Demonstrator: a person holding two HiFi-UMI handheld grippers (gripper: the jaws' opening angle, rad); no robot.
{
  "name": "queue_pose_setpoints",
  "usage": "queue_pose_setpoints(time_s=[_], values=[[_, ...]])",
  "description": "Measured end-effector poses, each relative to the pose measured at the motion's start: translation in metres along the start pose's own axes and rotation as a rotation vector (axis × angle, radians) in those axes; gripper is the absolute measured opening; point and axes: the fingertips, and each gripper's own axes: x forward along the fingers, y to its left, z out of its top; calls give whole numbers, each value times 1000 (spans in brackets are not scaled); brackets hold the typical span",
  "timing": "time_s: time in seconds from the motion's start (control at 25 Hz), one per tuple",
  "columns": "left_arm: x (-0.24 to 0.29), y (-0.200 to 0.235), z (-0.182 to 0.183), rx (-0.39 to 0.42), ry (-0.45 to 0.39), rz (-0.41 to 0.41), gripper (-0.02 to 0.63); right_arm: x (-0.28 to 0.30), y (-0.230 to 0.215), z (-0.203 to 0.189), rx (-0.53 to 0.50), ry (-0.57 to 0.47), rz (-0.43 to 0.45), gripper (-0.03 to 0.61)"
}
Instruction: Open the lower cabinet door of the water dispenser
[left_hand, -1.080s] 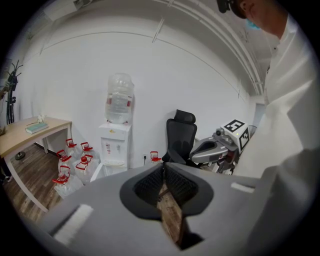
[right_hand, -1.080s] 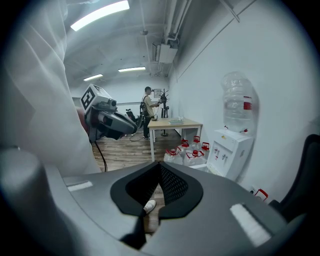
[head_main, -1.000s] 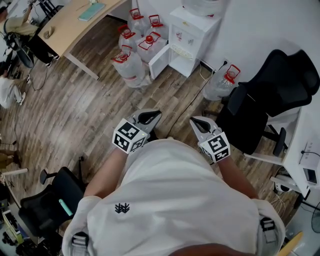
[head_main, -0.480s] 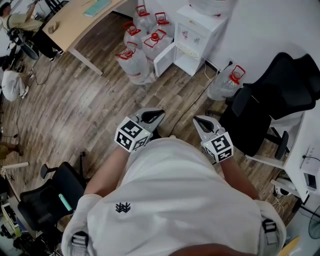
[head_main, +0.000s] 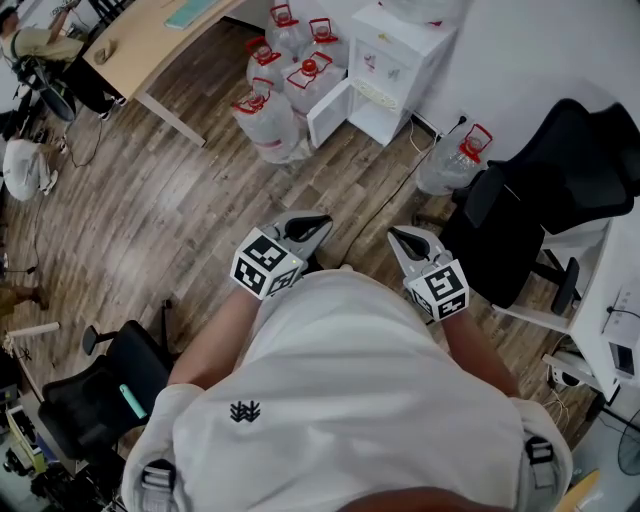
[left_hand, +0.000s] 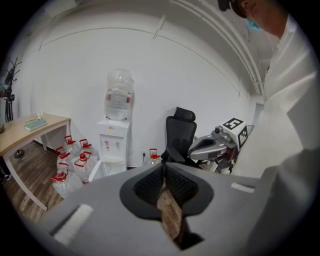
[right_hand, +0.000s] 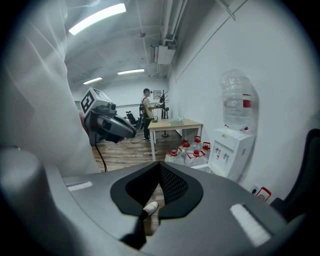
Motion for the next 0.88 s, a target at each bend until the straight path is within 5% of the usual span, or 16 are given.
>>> queue_pose_setpoints(time_s=[0.88], values=[[20,7,1,-8,25,-35,71,15,-13,-5,42,9,-8,2]])
